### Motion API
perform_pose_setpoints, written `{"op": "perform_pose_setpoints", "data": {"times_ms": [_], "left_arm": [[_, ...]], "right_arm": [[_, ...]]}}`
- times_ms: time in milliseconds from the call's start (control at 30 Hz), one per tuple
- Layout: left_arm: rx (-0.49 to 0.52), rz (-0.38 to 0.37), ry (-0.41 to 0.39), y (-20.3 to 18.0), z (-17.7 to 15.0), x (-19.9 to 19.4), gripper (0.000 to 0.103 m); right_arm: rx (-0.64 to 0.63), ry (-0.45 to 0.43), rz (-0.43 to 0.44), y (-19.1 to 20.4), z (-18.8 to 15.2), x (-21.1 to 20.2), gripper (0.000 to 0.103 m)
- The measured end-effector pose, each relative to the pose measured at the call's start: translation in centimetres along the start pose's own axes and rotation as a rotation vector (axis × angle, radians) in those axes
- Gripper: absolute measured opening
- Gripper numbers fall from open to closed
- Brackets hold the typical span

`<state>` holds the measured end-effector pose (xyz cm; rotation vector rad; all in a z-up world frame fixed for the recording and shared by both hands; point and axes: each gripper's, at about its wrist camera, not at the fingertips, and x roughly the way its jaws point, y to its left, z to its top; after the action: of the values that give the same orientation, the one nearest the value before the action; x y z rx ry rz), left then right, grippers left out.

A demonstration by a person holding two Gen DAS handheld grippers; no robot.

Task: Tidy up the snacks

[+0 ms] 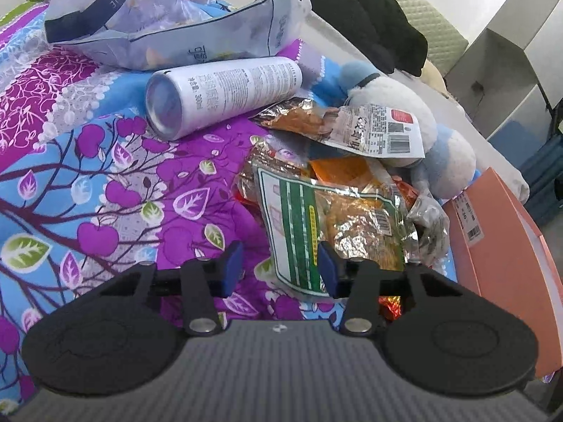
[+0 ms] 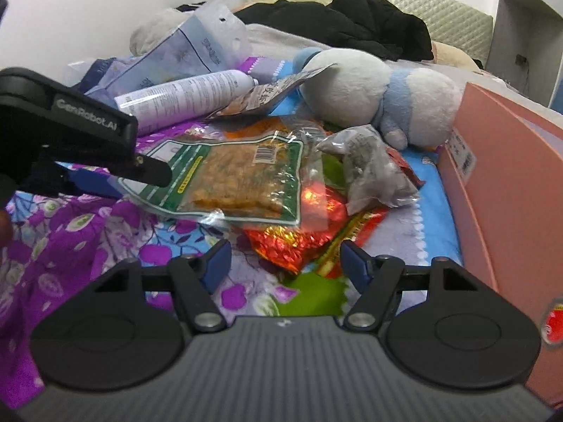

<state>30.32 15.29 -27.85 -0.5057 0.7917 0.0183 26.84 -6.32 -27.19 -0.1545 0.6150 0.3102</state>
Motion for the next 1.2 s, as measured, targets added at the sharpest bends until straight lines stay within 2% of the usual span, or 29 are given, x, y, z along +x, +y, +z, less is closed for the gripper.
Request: {"op": "perform_pose_setpoints", "data": {"times_ms": [33, 133, 167, 200, 400, 500, 800, 1200], "left_arm": [[-0.006, -0.005, 0.0, 0.1, 0.1, 0.1, 0.046], [-0.016, -0.024, 0.005, 0.3, 0.2, 0.3, 0.03], [-0.018, -0.026, 0.003, 0.3, 0.2, 0.3, 0.017], [-0.024, -0.037, 0.0, 0.4, 0.2, 0.3, 0.01], [-0.02, -0.074, -0.019, 0.0, 0.1, -0.4, 0.005], [-0.033, -0.085, -0.023, 0.0, -0.1, -1.1, 0.004], [-0.051, -0.101, -0.04, -0.1, -1.1, -4.9, 0.004], [-0.082, -0.001, -0.057, 1.2, -3.9, -10.4, 0.004]], "right_arm": [[0.001, 0.008, 0.002, 0.2, 0.2, 0.3, 0.071], [-0.011, 0.005, -0.021, 0.9, 0.5, 1.1, 0.075], [-0.018, 0.01, -0.037, 1.1, 0.6, 1.4, 0.075], [-0.02, 0.012, -0.053, 1.3, 0.6, 1.6, 0.075], [-0.001, 0.02, -0.101, 1.3, 1.0, 1.8, 0.067], [0.005, 0.023, -0.094, 1.1, 0.9, 1.4, 0.063], [0.0, 0.029, -0.055, 0.8, -0.2, -1.6, 0.063], [-0.043, 0.044, -0.003, -0.6, -3.3, -7.7, 0.063]]}}
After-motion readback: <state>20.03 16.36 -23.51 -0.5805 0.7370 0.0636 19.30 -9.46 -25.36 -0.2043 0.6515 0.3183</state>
